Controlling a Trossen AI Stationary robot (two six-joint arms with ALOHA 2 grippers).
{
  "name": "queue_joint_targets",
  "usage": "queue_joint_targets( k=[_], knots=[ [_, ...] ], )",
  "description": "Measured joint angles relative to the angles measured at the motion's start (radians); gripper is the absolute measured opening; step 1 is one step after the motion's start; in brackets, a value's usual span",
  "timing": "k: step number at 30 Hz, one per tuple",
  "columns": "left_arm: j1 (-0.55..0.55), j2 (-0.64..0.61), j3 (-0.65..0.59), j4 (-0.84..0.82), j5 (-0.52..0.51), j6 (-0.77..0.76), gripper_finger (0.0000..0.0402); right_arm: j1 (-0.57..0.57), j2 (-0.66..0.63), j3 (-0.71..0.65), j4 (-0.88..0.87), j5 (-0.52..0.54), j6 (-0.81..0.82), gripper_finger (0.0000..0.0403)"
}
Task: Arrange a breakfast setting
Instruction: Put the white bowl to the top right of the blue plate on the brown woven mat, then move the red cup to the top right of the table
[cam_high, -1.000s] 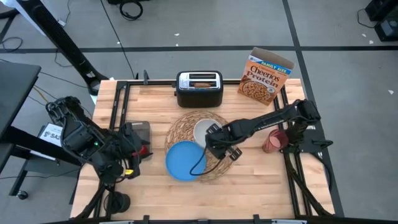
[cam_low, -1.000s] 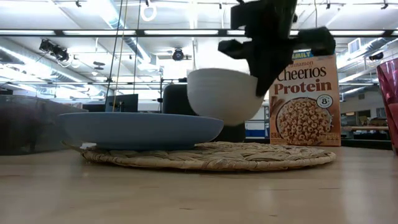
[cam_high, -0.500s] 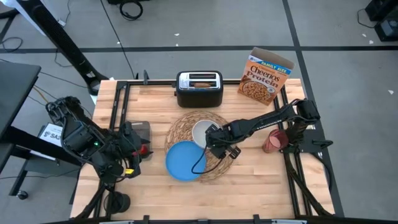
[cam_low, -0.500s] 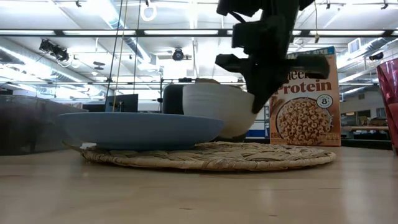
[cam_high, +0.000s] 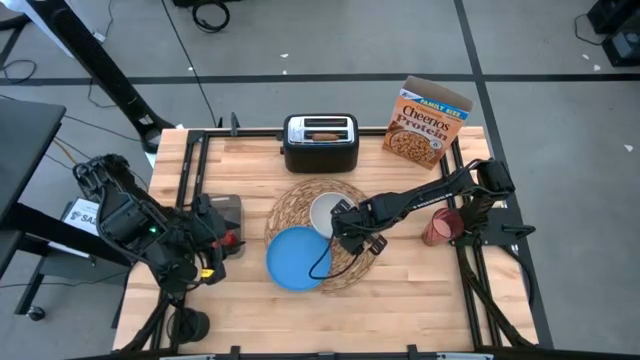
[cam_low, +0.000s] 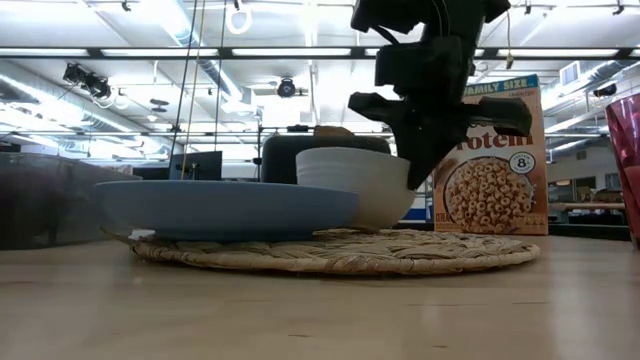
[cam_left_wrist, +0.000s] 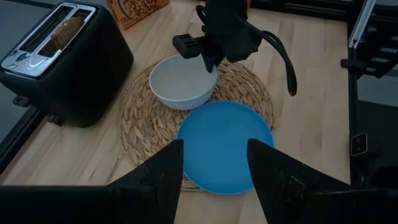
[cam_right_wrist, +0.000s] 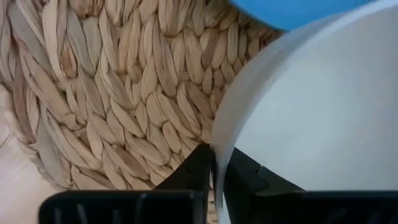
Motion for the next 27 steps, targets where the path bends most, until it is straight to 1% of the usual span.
queue_joint_targets(
  k=[3,10,17,20,23,25,27],
  knots=[
    [0.000,0.000,0.000,0.000,0.000,0.000,0.0183,-0.004,0.000,0.000,-0.003,0.032,0.003,0.0061],
    [0.000,0.000,0.000,0.001,0.000,0.000,0.0183,-0.013,0.000,0.000,-0.004,0.059,0.004,0.0088],
    [0.000,0.000,0.000,0.001,-0.001,-0.001,0.0183,0.006,0.000,0.017,-0.034,0.116,0.017,0.0112],
    [0.000,0.000,0.000,0.000,-0.001,-0.005,0.0183,0.014,-0.002,0.059,-0.096,0.147,0.089,0.0118],
    [0.000,0.000,0.000,0.002,-0.015,-0.008,0.0183,0.024,-0.008,0.126,-0.200,0.141,0.201,0.0123],
    [0.000,0.000,0.000,0.008,-0.037,-0.007,0.0183,0.033,-0.019,0.176,-0.272,0.115,0.324,0.0126],
    [0.000,0.000,0.000,0.015,-0.065,-0.008,0.0183,0.040,-0.037,0.225,-0.354,0.091,0.507,0.0129]
  ],
)
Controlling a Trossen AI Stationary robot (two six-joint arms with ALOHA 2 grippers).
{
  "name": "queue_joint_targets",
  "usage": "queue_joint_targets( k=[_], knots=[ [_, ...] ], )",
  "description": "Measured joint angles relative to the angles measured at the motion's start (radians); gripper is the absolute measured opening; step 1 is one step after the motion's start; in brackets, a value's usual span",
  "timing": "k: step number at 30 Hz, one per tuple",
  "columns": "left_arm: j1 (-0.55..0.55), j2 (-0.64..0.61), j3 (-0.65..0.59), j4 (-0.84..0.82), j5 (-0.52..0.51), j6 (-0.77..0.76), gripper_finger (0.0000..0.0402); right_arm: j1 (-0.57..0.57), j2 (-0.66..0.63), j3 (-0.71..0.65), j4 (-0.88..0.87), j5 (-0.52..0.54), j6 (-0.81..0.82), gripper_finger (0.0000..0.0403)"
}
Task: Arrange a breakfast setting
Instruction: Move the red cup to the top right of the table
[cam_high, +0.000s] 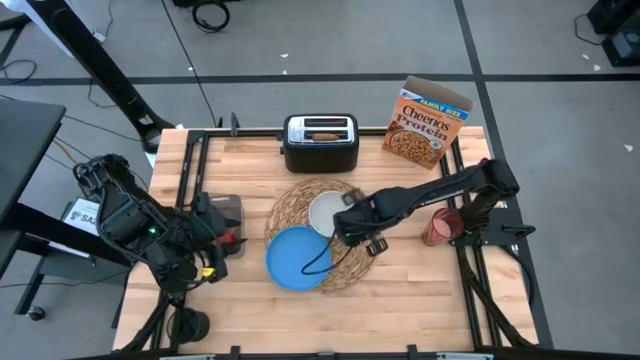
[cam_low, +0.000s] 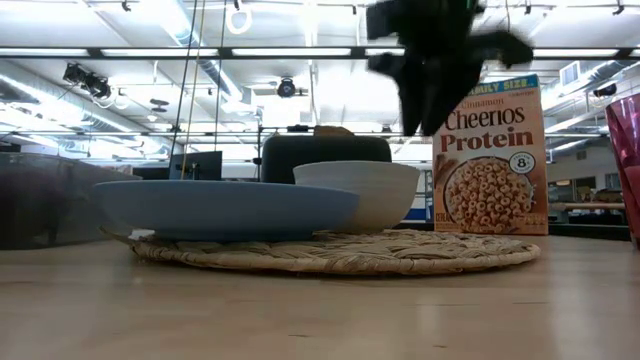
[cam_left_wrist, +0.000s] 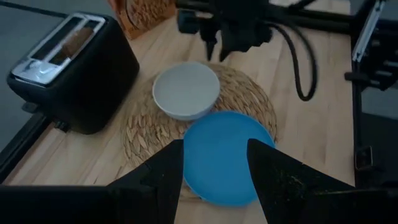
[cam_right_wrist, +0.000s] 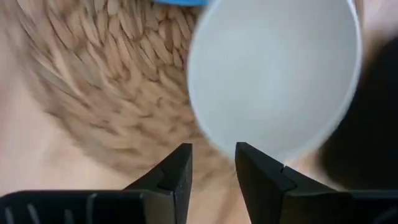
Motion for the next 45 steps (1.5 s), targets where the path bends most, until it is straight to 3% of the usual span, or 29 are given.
queue_joint_targets(
  k=[5,10,15,19,26,36,40,45],
  knots=[
    [0.000,0.000,0.000,0.003,-0.105,0.000,0.0183,0.018,-0.104,0.087,-0.254,-0.049,0.502,0.0149],
    [0.000,0.000,0.000,0.033,-0.148,0.052,0.0183,0.090,-0.262,0.096,-0.463,-0.089,1.071,0.0184],
    [0.016,0.002,0.000,0.093,-0.154,0.121,0.0183,0.203,-0.394,0.008,-0.472,-0.129,1.444,0.0209],
    [0.020,0.002,0.000,0.164,-0.155,0.192,0.0183,0.279,-0.448,-0.141,-0.471,-0.161,1.618,0.0210],
    [0.019,0.003,0.000,0.245,-0.152,0.268,0.0183,0.305,-0.485,-0.295,-0.478,-0.211,1.696,0.0209],
    [0.019,0.003,0.000,0.248,-0.148,0.272,0.0183,0.253,-0.471,-0.421,-0.379,-0.243,1.553,0.0200],
    [0.019,0.003,0.000,0.248,-0.148,0.271,0.0183,0.232,-0.471,-0.471,-0.317,-0.253,1.500,0.0168],
    [0.019,0.003,0.000,0.248,-0.142,0.258,0.0183,0.214,-0.471,-0.484,-0.310,-0.261,1.484,0.0100]
  ],
)
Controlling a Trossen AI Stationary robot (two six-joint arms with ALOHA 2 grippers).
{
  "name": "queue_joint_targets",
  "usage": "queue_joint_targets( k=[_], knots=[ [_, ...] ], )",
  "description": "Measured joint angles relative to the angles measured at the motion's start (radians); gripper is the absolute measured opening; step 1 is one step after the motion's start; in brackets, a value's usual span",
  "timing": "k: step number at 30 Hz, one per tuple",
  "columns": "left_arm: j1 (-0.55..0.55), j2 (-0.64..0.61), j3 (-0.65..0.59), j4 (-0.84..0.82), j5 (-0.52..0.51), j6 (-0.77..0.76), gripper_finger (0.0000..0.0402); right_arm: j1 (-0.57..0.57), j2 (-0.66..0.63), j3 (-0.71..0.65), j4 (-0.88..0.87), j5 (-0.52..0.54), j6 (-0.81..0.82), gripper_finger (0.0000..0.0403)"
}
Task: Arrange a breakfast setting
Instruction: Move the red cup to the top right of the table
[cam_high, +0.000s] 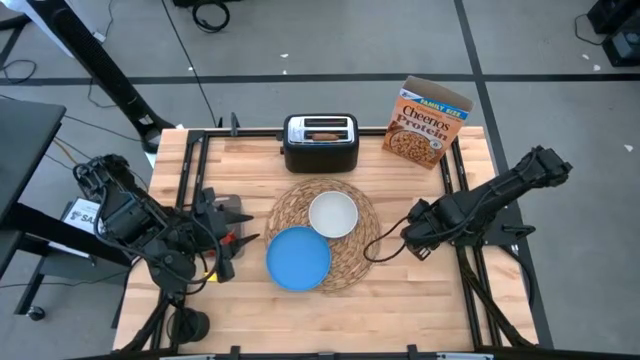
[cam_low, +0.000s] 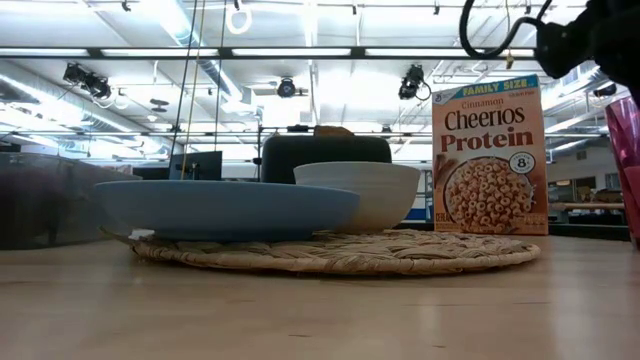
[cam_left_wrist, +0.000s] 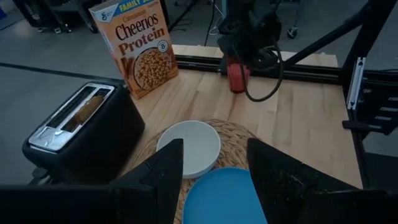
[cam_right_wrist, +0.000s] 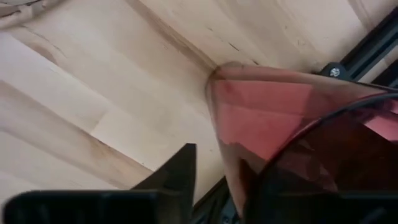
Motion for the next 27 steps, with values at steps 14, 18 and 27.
queue_joint_targets(
  k=[14,18,27],
  knots=[
    [0.115,0.000,0.000,0.003,0.227,0.051,0.0182,-0.080,0.001,0.178,-0.132,0.066,-0.293,0.0011],
    [0.197,0.000,0.000,0.027,0.307,0.134,0.0182,-0.200,0.000,0.264,-0.076,0.118,-0.593,0.0011],
    [0.471,0.000,0.000,0.033,0.412,0.225,0.0182,-0.522,0.092,0.277,0.133,0.200,-1.414,0.0010]
  ],
)
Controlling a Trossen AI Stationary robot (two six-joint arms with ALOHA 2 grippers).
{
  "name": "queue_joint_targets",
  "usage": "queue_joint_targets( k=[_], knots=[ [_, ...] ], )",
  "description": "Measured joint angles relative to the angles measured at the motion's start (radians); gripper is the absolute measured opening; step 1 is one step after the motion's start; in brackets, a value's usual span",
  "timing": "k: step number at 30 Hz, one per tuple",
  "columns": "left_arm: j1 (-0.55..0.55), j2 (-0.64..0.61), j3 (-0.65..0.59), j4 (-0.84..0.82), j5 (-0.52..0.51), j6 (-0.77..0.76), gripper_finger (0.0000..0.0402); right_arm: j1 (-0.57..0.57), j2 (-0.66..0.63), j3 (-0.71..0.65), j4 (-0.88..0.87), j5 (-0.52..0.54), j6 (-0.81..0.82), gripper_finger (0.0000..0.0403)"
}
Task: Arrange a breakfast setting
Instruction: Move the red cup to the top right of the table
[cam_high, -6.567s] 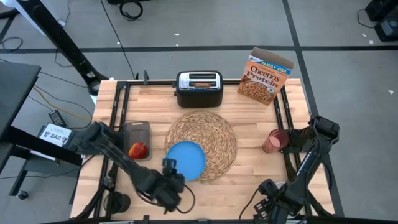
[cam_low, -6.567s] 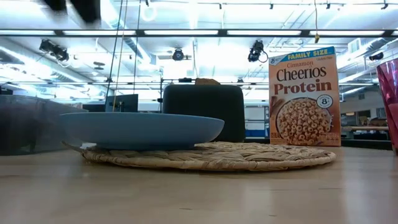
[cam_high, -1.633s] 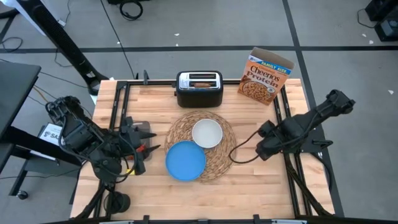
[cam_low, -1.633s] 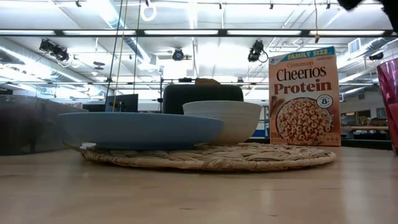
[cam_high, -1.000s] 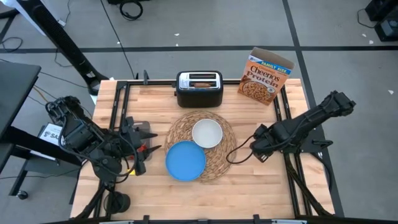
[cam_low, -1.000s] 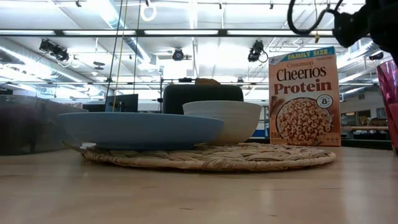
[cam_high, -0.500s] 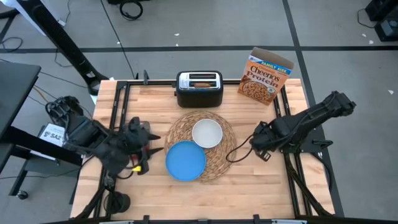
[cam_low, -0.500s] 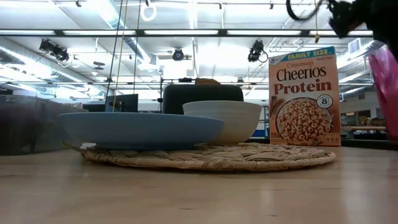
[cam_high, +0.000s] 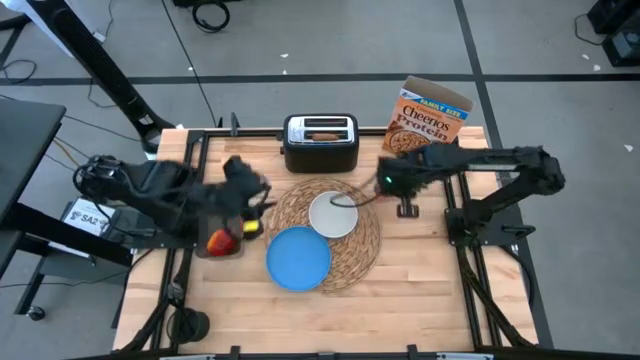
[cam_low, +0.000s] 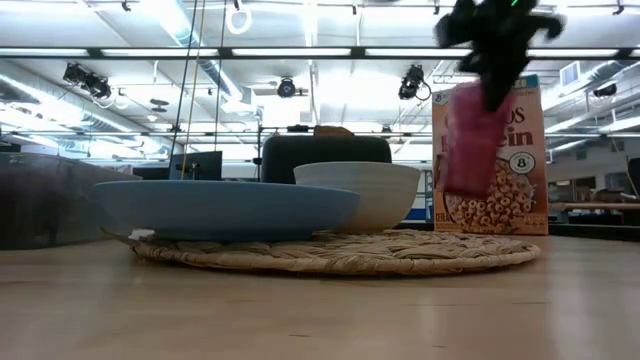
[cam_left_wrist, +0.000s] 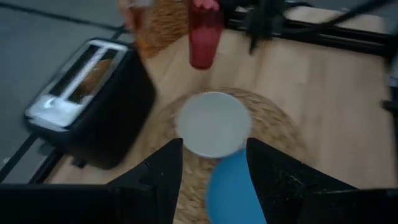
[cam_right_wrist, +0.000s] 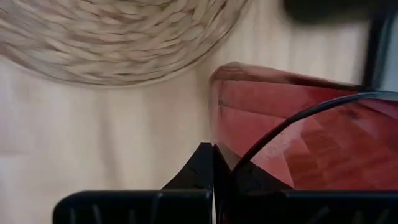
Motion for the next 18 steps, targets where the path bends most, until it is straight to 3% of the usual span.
queue_joint_targets(
  k=[3,7,12,18],
  knots=[
    [0.094,0.000,0.000,-0.003,0.041,0.024,0.0182,-0.060,0.077,0.000,0.086,0.000,-0.279,0.0010],
    [0.200,0.000,0.000,-0.008,0.094,0.033,0.0182,-0.100,0.166,0.000,0.125,-0.004,-0.505,0.0010],
    [0.289,-0.001,0.000,-0.011,0.115,0.071,0.0182,-0.123,0.217,0.000,0.129,0.058,-0.583,0.0010],
    [0.381,-0.003,0.000,-0.011,0.166,0.160,0.0182,-0.142,0.219,0.001,0.172,0.029,-0.624,0.0010]
  ],
)
